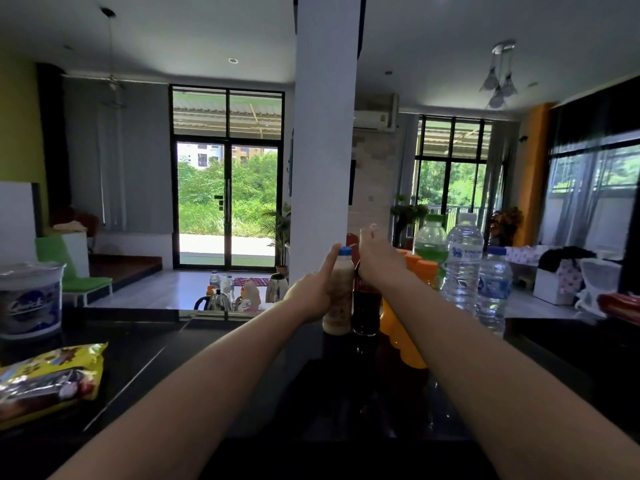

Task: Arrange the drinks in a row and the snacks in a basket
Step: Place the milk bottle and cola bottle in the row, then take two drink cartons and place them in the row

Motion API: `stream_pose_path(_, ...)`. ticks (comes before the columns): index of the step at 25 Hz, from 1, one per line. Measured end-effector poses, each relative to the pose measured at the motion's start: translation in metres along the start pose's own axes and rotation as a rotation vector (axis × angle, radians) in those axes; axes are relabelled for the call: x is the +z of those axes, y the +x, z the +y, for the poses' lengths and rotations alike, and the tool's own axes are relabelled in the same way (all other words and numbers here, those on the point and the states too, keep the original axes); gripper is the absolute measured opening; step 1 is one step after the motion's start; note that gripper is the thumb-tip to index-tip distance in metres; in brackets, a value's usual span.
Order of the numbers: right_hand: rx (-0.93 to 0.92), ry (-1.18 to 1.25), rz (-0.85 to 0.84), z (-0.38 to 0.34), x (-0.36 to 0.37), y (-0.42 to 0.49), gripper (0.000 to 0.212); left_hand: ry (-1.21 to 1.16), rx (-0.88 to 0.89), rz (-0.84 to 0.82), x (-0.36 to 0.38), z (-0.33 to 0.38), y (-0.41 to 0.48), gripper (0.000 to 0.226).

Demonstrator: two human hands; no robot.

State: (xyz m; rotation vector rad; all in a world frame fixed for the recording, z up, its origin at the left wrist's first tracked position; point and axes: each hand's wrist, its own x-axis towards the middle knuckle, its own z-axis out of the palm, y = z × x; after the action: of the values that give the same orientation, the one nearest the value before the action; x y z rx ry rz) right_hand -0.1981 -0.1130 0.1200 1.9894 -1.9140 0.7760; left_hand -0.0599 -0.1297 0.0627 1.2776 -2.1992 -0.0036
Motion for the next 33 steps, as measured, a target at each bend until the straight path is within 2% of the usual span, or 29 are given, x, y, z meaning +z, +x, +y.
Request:
stream_pose_path(3, -0.047, -0.067, -0.002, -0.006, 0.0, -0.009, 0.073, 0.071, -0.062, -0.027, -0.001, 0.0, -0.011, 0.097)
stream_pose_path(9, -0.087, -0.137, -0.025, -0.019, -0.017, -0.057, 0.069, 0.276, -0.187, -0.061, -0.028, 0.013, -0.057, 0.071)
stream_pose_path(12, -0.131, -0.09, -0.129, -0.029, -0.021, -0.094, 0.067, 0.332, -0.192, -0.064, -0.034, 0.029, -0.099, 0.065)
stream_pose_path(18, -0.185, -0.02, -0.27, -0.035, -0.017, -0.167, 0.062, 0.321, -0.194, -0.139, -0.033, 0.069, -0.174, 0.062)
stream_pose_path(23, -0.194, 0.032, -0.283, -0.025, -0.011, -0.229, 0.061, 0.335, -0.203, -0.067, -0.017, 0.076, -0.243, 0.058)
stream_pose_path(27, -0.228, 0.127, -0.29, -0.024, 0.0, -0.29, 0.06, 0.347, -0.131, -0.051, 0.012, 0.08, -0.306, 0.059)
stream_pose_path(30, -0.222, 0.224, -0.247, -0.017, 0.015, -0.338, 0.057, 0.362, -0.13, -0.079, 0.036, 0.079, -0.347, 0.059)
stream_pose_path(33, -0.166, 0.269, -0.298, -0.007, 0.039, -0.375, 0.055, 0.354, -0.212, -0.161, 0.062, 0.066, -0.379, 0.06)
